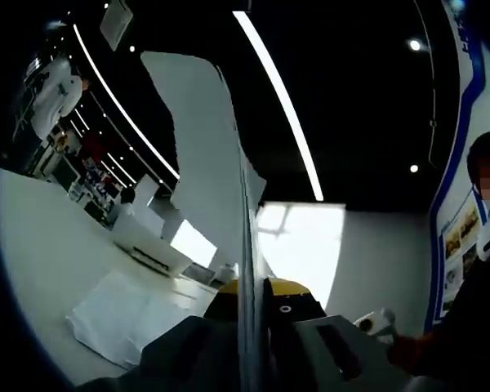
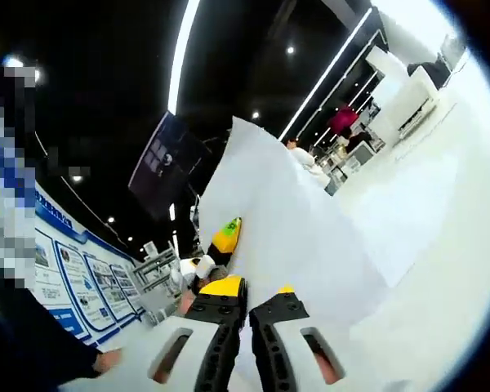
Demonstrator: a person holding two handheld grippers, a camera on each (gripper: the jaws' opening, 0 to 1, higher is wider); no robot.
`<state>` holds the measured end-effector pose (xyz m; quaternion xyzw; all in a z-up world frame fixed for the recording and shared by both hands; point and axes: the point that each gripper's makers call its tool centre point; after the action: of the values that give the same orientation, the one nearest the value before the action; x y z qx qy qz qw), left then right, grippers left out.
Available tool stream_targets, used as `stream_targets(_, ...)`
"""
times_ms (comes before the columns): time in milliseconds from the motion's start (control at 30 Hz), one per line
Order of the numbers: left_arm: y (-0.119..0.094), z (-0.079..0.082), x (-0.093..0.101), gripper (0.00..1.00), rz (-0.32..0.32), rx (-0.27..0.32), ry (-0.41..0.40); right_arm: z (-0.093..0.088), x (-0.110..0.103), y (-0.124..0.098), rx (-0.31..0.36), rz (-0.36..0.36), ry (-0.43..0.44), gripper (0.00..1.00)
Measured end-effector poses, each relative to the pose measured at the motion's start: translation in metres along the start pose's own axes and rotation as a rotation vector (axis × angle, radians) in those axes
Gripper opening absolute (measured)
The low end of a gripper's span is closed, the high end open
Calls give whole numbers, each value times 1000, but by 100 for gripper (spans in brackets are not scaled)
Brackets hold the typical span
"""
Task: Organize the stack of printing papers by aligning and flattening the scattered papers on the table
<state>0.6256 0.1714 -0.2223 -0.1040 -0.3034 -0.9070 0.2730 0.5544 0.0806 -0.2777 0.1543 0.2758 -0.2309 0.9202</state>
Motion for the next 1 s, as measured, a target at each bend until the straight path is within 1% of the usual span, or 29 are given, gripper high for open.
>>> stream_targets(33, -1, 3, -2, 6, 9, 13, 3, 5, 2, -3, 6, -11, -11, 6)
stream_targets(133, -5, 9, -5, 6, 20, 44, -18, 23, 8, -12, 41, -42, -63, 11)
stream_targets(233, -5, 10, -5, 6, 28, 45, -14, 39, 11, -18, 71, -60, -98, 13)
stream_targets(333, -4, 7, -5, 6, 36, 23, 4, 50, 11, -19, 76, -73, -154, 14)
stream_targets(400, -3, 4, -4, 6, 39, 8, 13, 53, 10, -19, 74, -76, -183, 14)
stream_targets(600, -1, -3, -3, 6, 44, -40, 41, 58, 8, -17, 65, -83, -229, 15)
stream_targets(700, 0, -7, -3, 6, 53, -67, 76, 60, 8, -18, 61, -92, -252, 15)
stream_targets(867, 0, -9, -2, 6, 53, -85, 96, 63, 10, -19, 49, -109, -294, 16)
stream_targets(1000, 0, -9, -4, 6, 59, -91, 101, 66, 8, -20, 30, -121, -354, 18)
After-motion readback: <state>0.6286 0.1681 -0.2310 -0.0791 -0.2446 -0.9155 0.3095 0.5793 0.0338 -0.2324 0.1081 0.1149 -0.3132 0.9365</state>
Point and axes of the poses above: the point that each gripper's makers call its tool centre point, and the gripper's own axes: y roughly forward along the fingers, x roughly to its right, z roughly out of its top, and after that the axes turned 2 degrees about -x, right-handed
